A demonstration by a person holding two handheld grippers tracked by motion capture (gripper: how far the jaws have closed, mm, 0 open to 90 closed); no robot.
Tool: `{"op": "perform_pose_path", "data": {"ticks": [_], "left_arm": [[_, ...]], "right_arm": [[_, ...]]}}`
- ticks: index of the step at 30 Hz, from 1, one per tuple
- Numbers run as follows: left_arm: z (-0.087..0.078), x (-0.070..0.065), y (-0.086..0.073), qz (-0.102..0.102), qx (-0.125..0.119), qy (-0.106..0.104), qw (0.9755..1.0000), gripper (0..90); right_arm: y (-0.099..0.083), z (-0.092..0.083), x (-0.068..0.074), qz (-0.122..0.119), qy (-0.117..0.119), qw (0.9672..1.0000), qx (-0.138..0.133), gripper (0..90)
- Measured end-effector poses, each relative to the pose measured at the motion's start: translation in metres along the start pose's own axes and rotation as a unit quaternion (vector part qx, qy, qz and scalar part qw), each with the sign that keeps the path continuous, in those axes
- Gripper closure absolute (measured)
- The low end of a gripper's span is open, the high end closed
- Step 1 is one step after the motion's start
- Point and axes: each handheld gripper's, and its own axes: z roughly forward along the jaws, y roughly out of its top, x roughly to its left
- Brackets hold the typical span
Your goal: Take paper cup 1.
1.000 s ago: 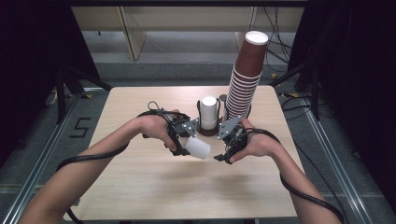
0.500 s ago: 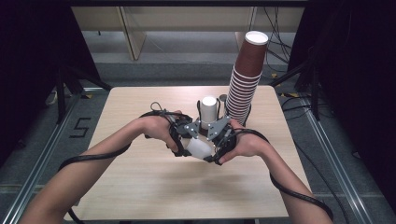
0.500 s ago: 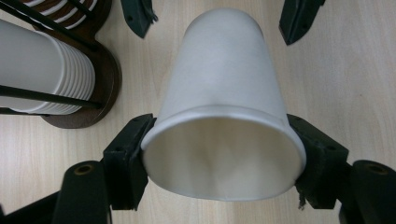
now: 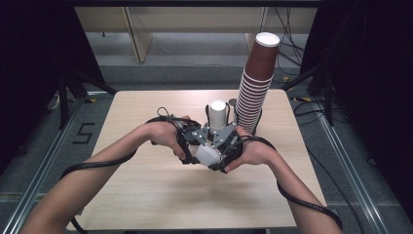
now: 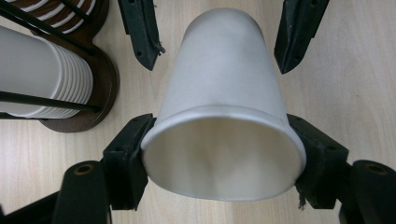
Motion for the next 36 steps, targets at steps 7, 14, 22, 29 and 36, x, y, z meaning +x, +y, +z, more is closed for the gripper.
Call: {"op": "perform_pose_path", "data": {"ticks": [7,14,22,29,36], "left_arm": [[-0.0011,-0.0004,0.0015,-0.001,-0.005,0.0,1.0,30.1],[-0.0025,-0.0009,0.0029,0.005,-0.008,0.0,1.0,30.1],[-0.0017,-0.0017,0.0036,0.012,-0.002,-0.003,0.9999,30.2],[-0.0016,-0.001,0.0038,0.007,-0.004,0.001,1.0,30.2],[-0.0017,-0.0005,0.0038,0.004,-0.007,0.001,1.0,30.2]], "right_arm": [[-0.0005,0.0033,0.0003,0.001,0.003,1.0,-0.002,21.2],[-0.0017,0.005,0.0008,0.0,0.005,1.0,-0.001,23.7],[-0.0028,0.0058,0.0013,0.006,0.008,0.9999,-0.002,28.0],[-0.003,0.0061,0.0011,0.004,0.007,1.0,-0.004,34.1],[-0.0041,0.0058,0.0029,0.022,0.008,0.9997,-0.002,36.0]]}}
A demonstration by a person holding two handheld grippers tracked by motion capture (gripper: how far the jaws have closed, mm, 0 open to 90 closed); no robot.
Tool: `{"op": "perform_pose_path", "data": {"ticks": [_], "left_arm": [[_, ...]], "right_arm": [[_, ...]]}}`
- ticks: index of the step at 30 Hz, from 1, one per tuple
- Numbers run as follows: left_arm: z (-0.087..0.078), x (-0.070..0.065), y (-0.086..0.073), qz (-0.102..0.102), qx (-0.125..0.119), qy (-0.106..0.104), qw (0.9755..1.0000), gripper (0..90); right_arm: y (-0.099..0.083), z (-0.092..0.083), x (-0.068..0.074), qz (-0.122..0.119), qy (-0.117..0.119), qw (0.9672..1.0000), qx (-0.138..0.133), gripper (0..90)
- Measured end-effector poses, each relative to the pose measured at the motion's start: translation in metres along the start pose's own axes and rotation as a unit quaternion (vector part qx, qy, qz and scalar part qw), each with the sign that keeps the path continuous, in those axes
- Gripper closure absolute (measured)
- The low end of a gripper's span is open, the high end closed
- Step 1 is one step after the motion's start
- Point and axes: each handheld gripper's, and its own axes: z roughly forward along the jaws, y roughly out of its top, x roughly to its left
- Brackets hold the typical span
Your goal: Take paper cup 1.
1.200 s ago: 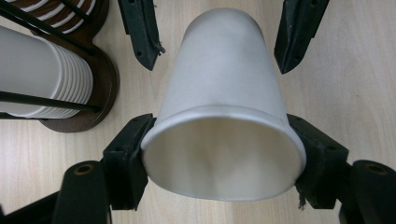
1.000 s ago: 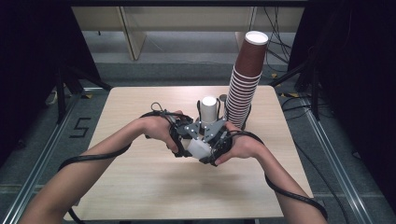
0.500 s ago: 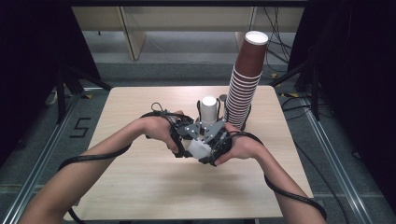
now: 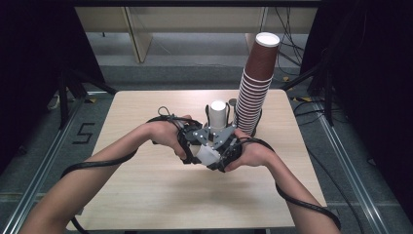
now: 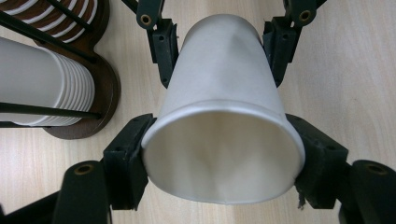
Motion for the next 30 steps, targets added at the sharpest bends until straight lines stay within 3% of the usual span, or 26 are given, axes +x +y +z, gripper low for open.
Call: {"op": "perform_pose_path", "data": {"ticks": [1,2,3,6,7,9,11,13,18,21,22,24,25,26,29,30], "left_arm": [[0.0,0.0,0.0,0.0,-0.001,0.001,1.0,30.1],[0.0,0.0,0.0,0.0,-0.003,0.0,1.0,29.9],[0.0,0.001,0.0,-0.002,-0.005,0.001,1.0,29.5],[-0.001,0.002,-0.002,0.003,-0.014,0.002,0.9999,26.0],[-0.002,0.002,-0.003,0.003,-0.02,0.003,0.9998,24.9],[-0.001,0.002,-0.005,0.001,-0.029,0.008,0.9995,22.2],[-0.001,0.001,-0.007,-0.001,-0.033,0.021,0.9992,13.0],[-0.002,0.001,-0.011,-0.008,-0.042,0.023,0.9988,11.5],[-0.005,0.002,-0.02,-0.021,-0.069,0.034,0.9968,11.0],[-0.006,0.0,-0.026,-0.038,-0.098,0.045,0.9935,11.3],[-0.006,-0.001,-0.027,-0.048,-0.114,0.051,0.991,11.3],[-0.008,0.0,-0.031,-0.053,-0.123,0.058,0.9893,11.8],[-0.008,0.0,-0.033,-0.056,-0.13,0.058,0.9882,11.9],[-0.008,0.0,-0.035,-0.064,-0.14,0.064,0.986,12.1],[-0.008,-0.002,-0.039,-0.081,-0.164,0.072,0.9806,12.5],[-0.008,-0.002,-0.04,-0.084,-0.169,0.074,0.9793,12.6]], "right_arm": [[0.0,0.0,0.0,-0.001,-0.002,1.0,0.0,36.1],[0.001,0.0,-0.003,-0.024,-0.006,0.9997,-0.007,36.2],[0.001,0.0,-0.003,-0.026,-0.007,0.9996,-0.007,36.2],[-0.001,-0.001,0.0,-0.002,-0.01,0.9999,-0.008,36.0],[-0.001,-0.001,-0.002,-0.015,-0.01,0.9997,-0.014,35.9],[-0.002,-0.001,-0.001,-0.016,-0.017,0.9995,-0.019,35.6],[-0.004,-0.001,-0.001,-0.02,-0.021,0.9994,-0.02,35.6],[-0.008,-0.002,-0.001,-0.027,-0.03,0.999,-0.021,35.6],[-0.021,-0.002,-0.003,-0.008,-0.045,0.9986,-0.025,35.6],[-0.025,-0.005,-0.004,-0.005,-0.063,0.997,-0.045,35.6],[-0.027,-0.005,-0.004,0.008,-0.068,0.9963,-0.051,35.6],[-0.03,-0.007,-0.003,0.031,-0.082,0.9941,-0.064,35.6],[-0.031,-0.008,-0.005,0.021,-0.091,0.9929,-0.073,35.5],[-0.032,-0.009,-0.006,0.016,-0.099,0.9918,-0.078,35.5],[-0.037,-0.01,-0.004,0.046,-0.114,0.9879,-0.095,35.6],[-0.038,-0.01,-0.005,0.037,-0.118,0.9872,-0.101,35.6]]}}
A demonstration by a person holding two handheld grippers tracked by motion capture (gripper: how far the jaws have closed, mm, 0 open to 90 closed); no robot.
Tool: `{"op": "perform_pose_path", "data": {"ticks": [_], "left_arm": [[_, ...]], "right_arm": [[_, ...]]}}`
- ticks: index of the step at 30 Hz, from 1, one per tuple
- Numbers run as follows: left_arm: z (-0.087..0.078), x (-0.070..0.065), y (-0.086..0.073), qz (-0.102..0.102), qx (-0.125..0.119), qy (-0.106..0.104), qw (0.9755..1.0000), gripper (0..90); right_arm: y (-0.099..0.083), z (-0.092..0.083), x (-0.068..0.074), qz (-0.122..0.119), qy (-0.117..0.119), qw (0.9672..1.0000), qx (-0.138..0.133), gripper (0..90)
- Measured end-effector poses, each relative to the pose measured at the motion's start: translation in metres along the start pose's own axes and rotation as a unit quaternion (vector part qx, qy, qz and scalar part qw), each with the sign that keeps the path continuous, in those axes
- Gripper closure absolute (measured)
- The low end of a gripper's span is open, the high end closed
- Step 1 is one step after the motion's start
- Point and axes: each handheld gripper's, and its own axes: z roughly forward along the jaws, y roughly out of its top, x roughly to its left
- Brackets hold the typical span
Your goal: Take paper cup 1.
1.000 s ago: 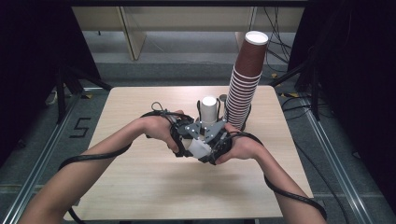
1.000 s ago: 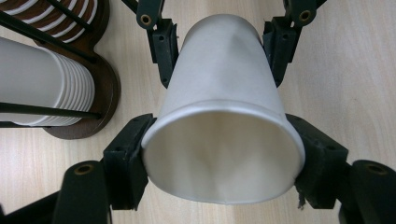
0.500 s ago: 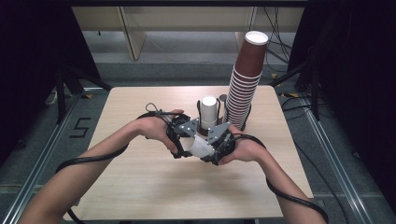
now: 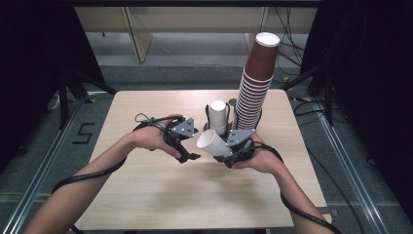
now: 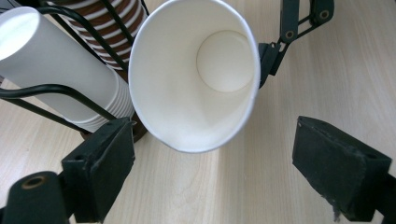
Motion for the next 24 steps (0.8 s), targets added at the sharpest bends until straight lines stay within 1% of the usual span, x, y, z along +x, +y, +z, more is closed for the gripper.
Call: {"op": "perform_pose_path", "data": {"ticks": [1,2,3,4,6,7,8,9,10,12,13,14,16,17,19,20,21,22,23,24], "left_arm": [[0.0,0.0,-0.001,-0.004,-0.006,0.001,1.0,12.6],[0.0,-0.001,-0.002,-0.008,-0.012,0.003,0.9999,12.6],[-0.001,-0.001,-0.003,-0.011,-0.016,0.007,0.9998,12.6],[-0.001,-0.002,-0.004,-0.015,-0.02,0.009,0.9996,12.7],[0.0,-0.003,-0.006,-0.026,-0.031,0.014,0.9991,12.8],[0.0,-0.004,-0.007,-0.03,-0.036,0.017,0.9988,12.7],[-0.001,-0.004,-0.009,-0.035,-0.041,0.019,0.9984,12.7],[0.0,-0.005,-0.01,-0.041,-0.049,0.022,0.9977,12.7],[0.0,-0.005,-0.011,-0.049,-0.057,0.025,0.9969,12.6],[0.0,-0.005,-0.014,-0.059,-0.067,0.026,0.9957,12.7],[0.0,-0.006,-0.015,-0.067,-0.074,0.03,0.9945,12.7],[0.0,-0.007,-0.017,-0.076,-0.08,0.032,0.9934,12.7],[0.001,-0.008,-0.02,-0.087,-0.086,0.036,0.9918,13.0],[0.002,-0.008,-0.022,-0.093,-0.084,0.04,0.9913,13.3],[0.003,-0.008,-0.025,-0.101,-0.09,0.043,0.9899,13.3],[0.003,-0.008,-0.026,-0.108,-0.096,0.043,0.9886,13.3],[0.004,-0.008,-0.026,-0.115,-0.105,0.041,0.9869,13.3],[0.003,-0.008,-0.027,-0.12,-0.106,0.044,0.9861,13.3],[0.003,-0.008,-0.027,-0.128,-0.114,0.046,0.9842,13.1],[0.003,-0.008,-0.028,-0.132,-0.125,0.043,0.9824,13.1]], "right_arm": [[-0.001,-0.001,0.001,0.012,-0.007,0.9999,-0.003,35.6],[-0.002,-0.001,-0.001,0.0,-0.012,0.9999,-0.009,35.6],[-0.003,-0.001,0.0,0.009,-0.014,0.9998,-0.013,35.6],[-0.004,-0.001,0.0,0.011,-0.02,0.9996,-0.017,35.6],[-0.006,-0.001,-0.002,0.004,-0.031,0.9992,-0.027,35.6],[-0.007,-0.002,-0.001,0.017,-0.037,0.9986,-0.032,35.6],[-0.008,-0.002,0.0,0.023,-0.039,0.9982,-0.04,35.6],[-0.009,-0.002,0.0,0.028,-0.044,0.9976,-0.045,35.6],[-0.01,-0.002,0.001,0.023,-0.053,0.997,-0.052,35.6],[-0.012,-0.002,0.004,0.037,-0.064,0.9957,-0.056,35.6],[-0.013,-0.002,0.003,0.025,-0.074,0.9947,-0.067,35.5],[-0.014,-0.002,0.006,0.047,-0.076,0.9935,-0.07,35.6],[-0.016,-0.003,0.007,0.053,-0.094,0.9904,-0.087,35.5],[-0.017,-0.002,0.008,0.054,-0.1,0.9893,-0.091,35.5],[-0.019,-0.001,0.01,0.05,-0.118,0.9863,-0.104,35.5],[-0.02,0.0,0.013,0.065,-0.121,0.9849,-0.106,35.5],[-0.021,0.0,0.013,0.056,-0.132,0.9836,-0.109,35.5],[-0.021,0.001,0.016,0.074,-0.134,0.9818,-0.112,35.4],[-0.021,0.002,0.016,0.071,-0.142,0.9799,-0.12,35.4],[-0.022,0.002,0.016,0.074,-0.147,0.9784,-0.125,35.4]]}}
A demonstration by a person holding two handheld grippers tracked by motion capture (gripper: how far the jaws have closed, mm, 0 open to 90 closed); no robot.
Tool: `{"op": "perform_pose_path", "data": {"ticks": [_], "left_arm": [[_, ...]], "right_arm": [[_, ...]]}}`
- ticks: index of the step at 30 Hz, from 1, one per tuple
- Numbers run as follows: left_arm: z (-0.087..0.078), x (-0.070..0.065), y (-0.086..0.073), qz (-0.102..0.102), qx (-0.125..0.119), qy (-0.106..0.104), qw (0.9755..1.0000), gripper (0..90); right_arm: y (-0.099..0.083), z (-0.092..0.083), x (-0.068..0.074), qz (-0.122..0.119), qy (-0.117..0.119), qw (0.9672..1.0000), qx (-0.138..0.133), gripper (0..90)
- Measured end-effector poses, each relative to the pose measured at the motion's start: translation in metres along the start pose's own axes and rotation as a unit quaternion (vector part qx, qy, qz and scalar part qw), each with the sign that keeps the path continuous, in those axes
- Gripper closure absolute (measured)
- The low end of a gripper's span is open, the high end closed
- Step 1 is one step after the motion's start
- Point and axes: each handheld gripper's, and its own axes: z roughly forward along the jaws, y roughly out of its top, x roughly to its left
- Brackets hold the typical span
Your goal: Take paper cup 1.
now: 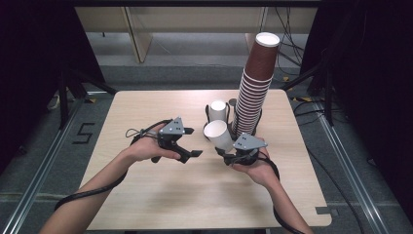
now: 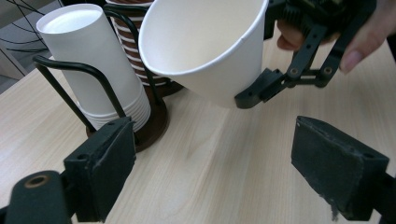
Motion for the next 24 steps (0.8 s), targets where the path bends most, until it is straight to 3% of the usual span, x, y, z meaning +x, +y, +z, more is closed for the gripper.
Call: {"op": "perform_pose_path", "data": {"ticks": [2,6,10,14,20,24], "left_arm": [[-0.001,-0.001,0.0,-0.01,-0.009,0.006,0.9999,13.1],[-0.002,-0.005,-0.001,-0.032,-0.036,0.01,0.9988,13.0],[0.001,-0.007,0.0,-0.053,-0.062,0.007,0.9967,12.7],[0.001,-0.007,0.003,-0.067,-0.072,0.013,0.9951,12.5],[0.004,-0.006,0.005,-0.071,-0.086,0.015,0.9937,12.4],[0.005,-0.005,0.004,-0.073,-0.082,0.026,0.9936,12.2]], "right_arm": [[-0.001,0.0,0.004,0.019,-0.011,0.9997,-0.011,35.3],[-0.003,0.003,0.006,0.024,-0.042,0.9983,-0.033,35.2],[-0.004,0.005,0.01,0.046,-0.049,0.9968,-0.043,35.2],[-0.004,0.007,0.013,0.052,-0.06,0.9955,-0.052,35.2],[-0.004,0.008,0.014,0.058,-0.068,0.9943,-0.058,35.2],[-0.004,0.008,0.015,0.06,-0.073,0.9936,-0.062,35.2]]}}
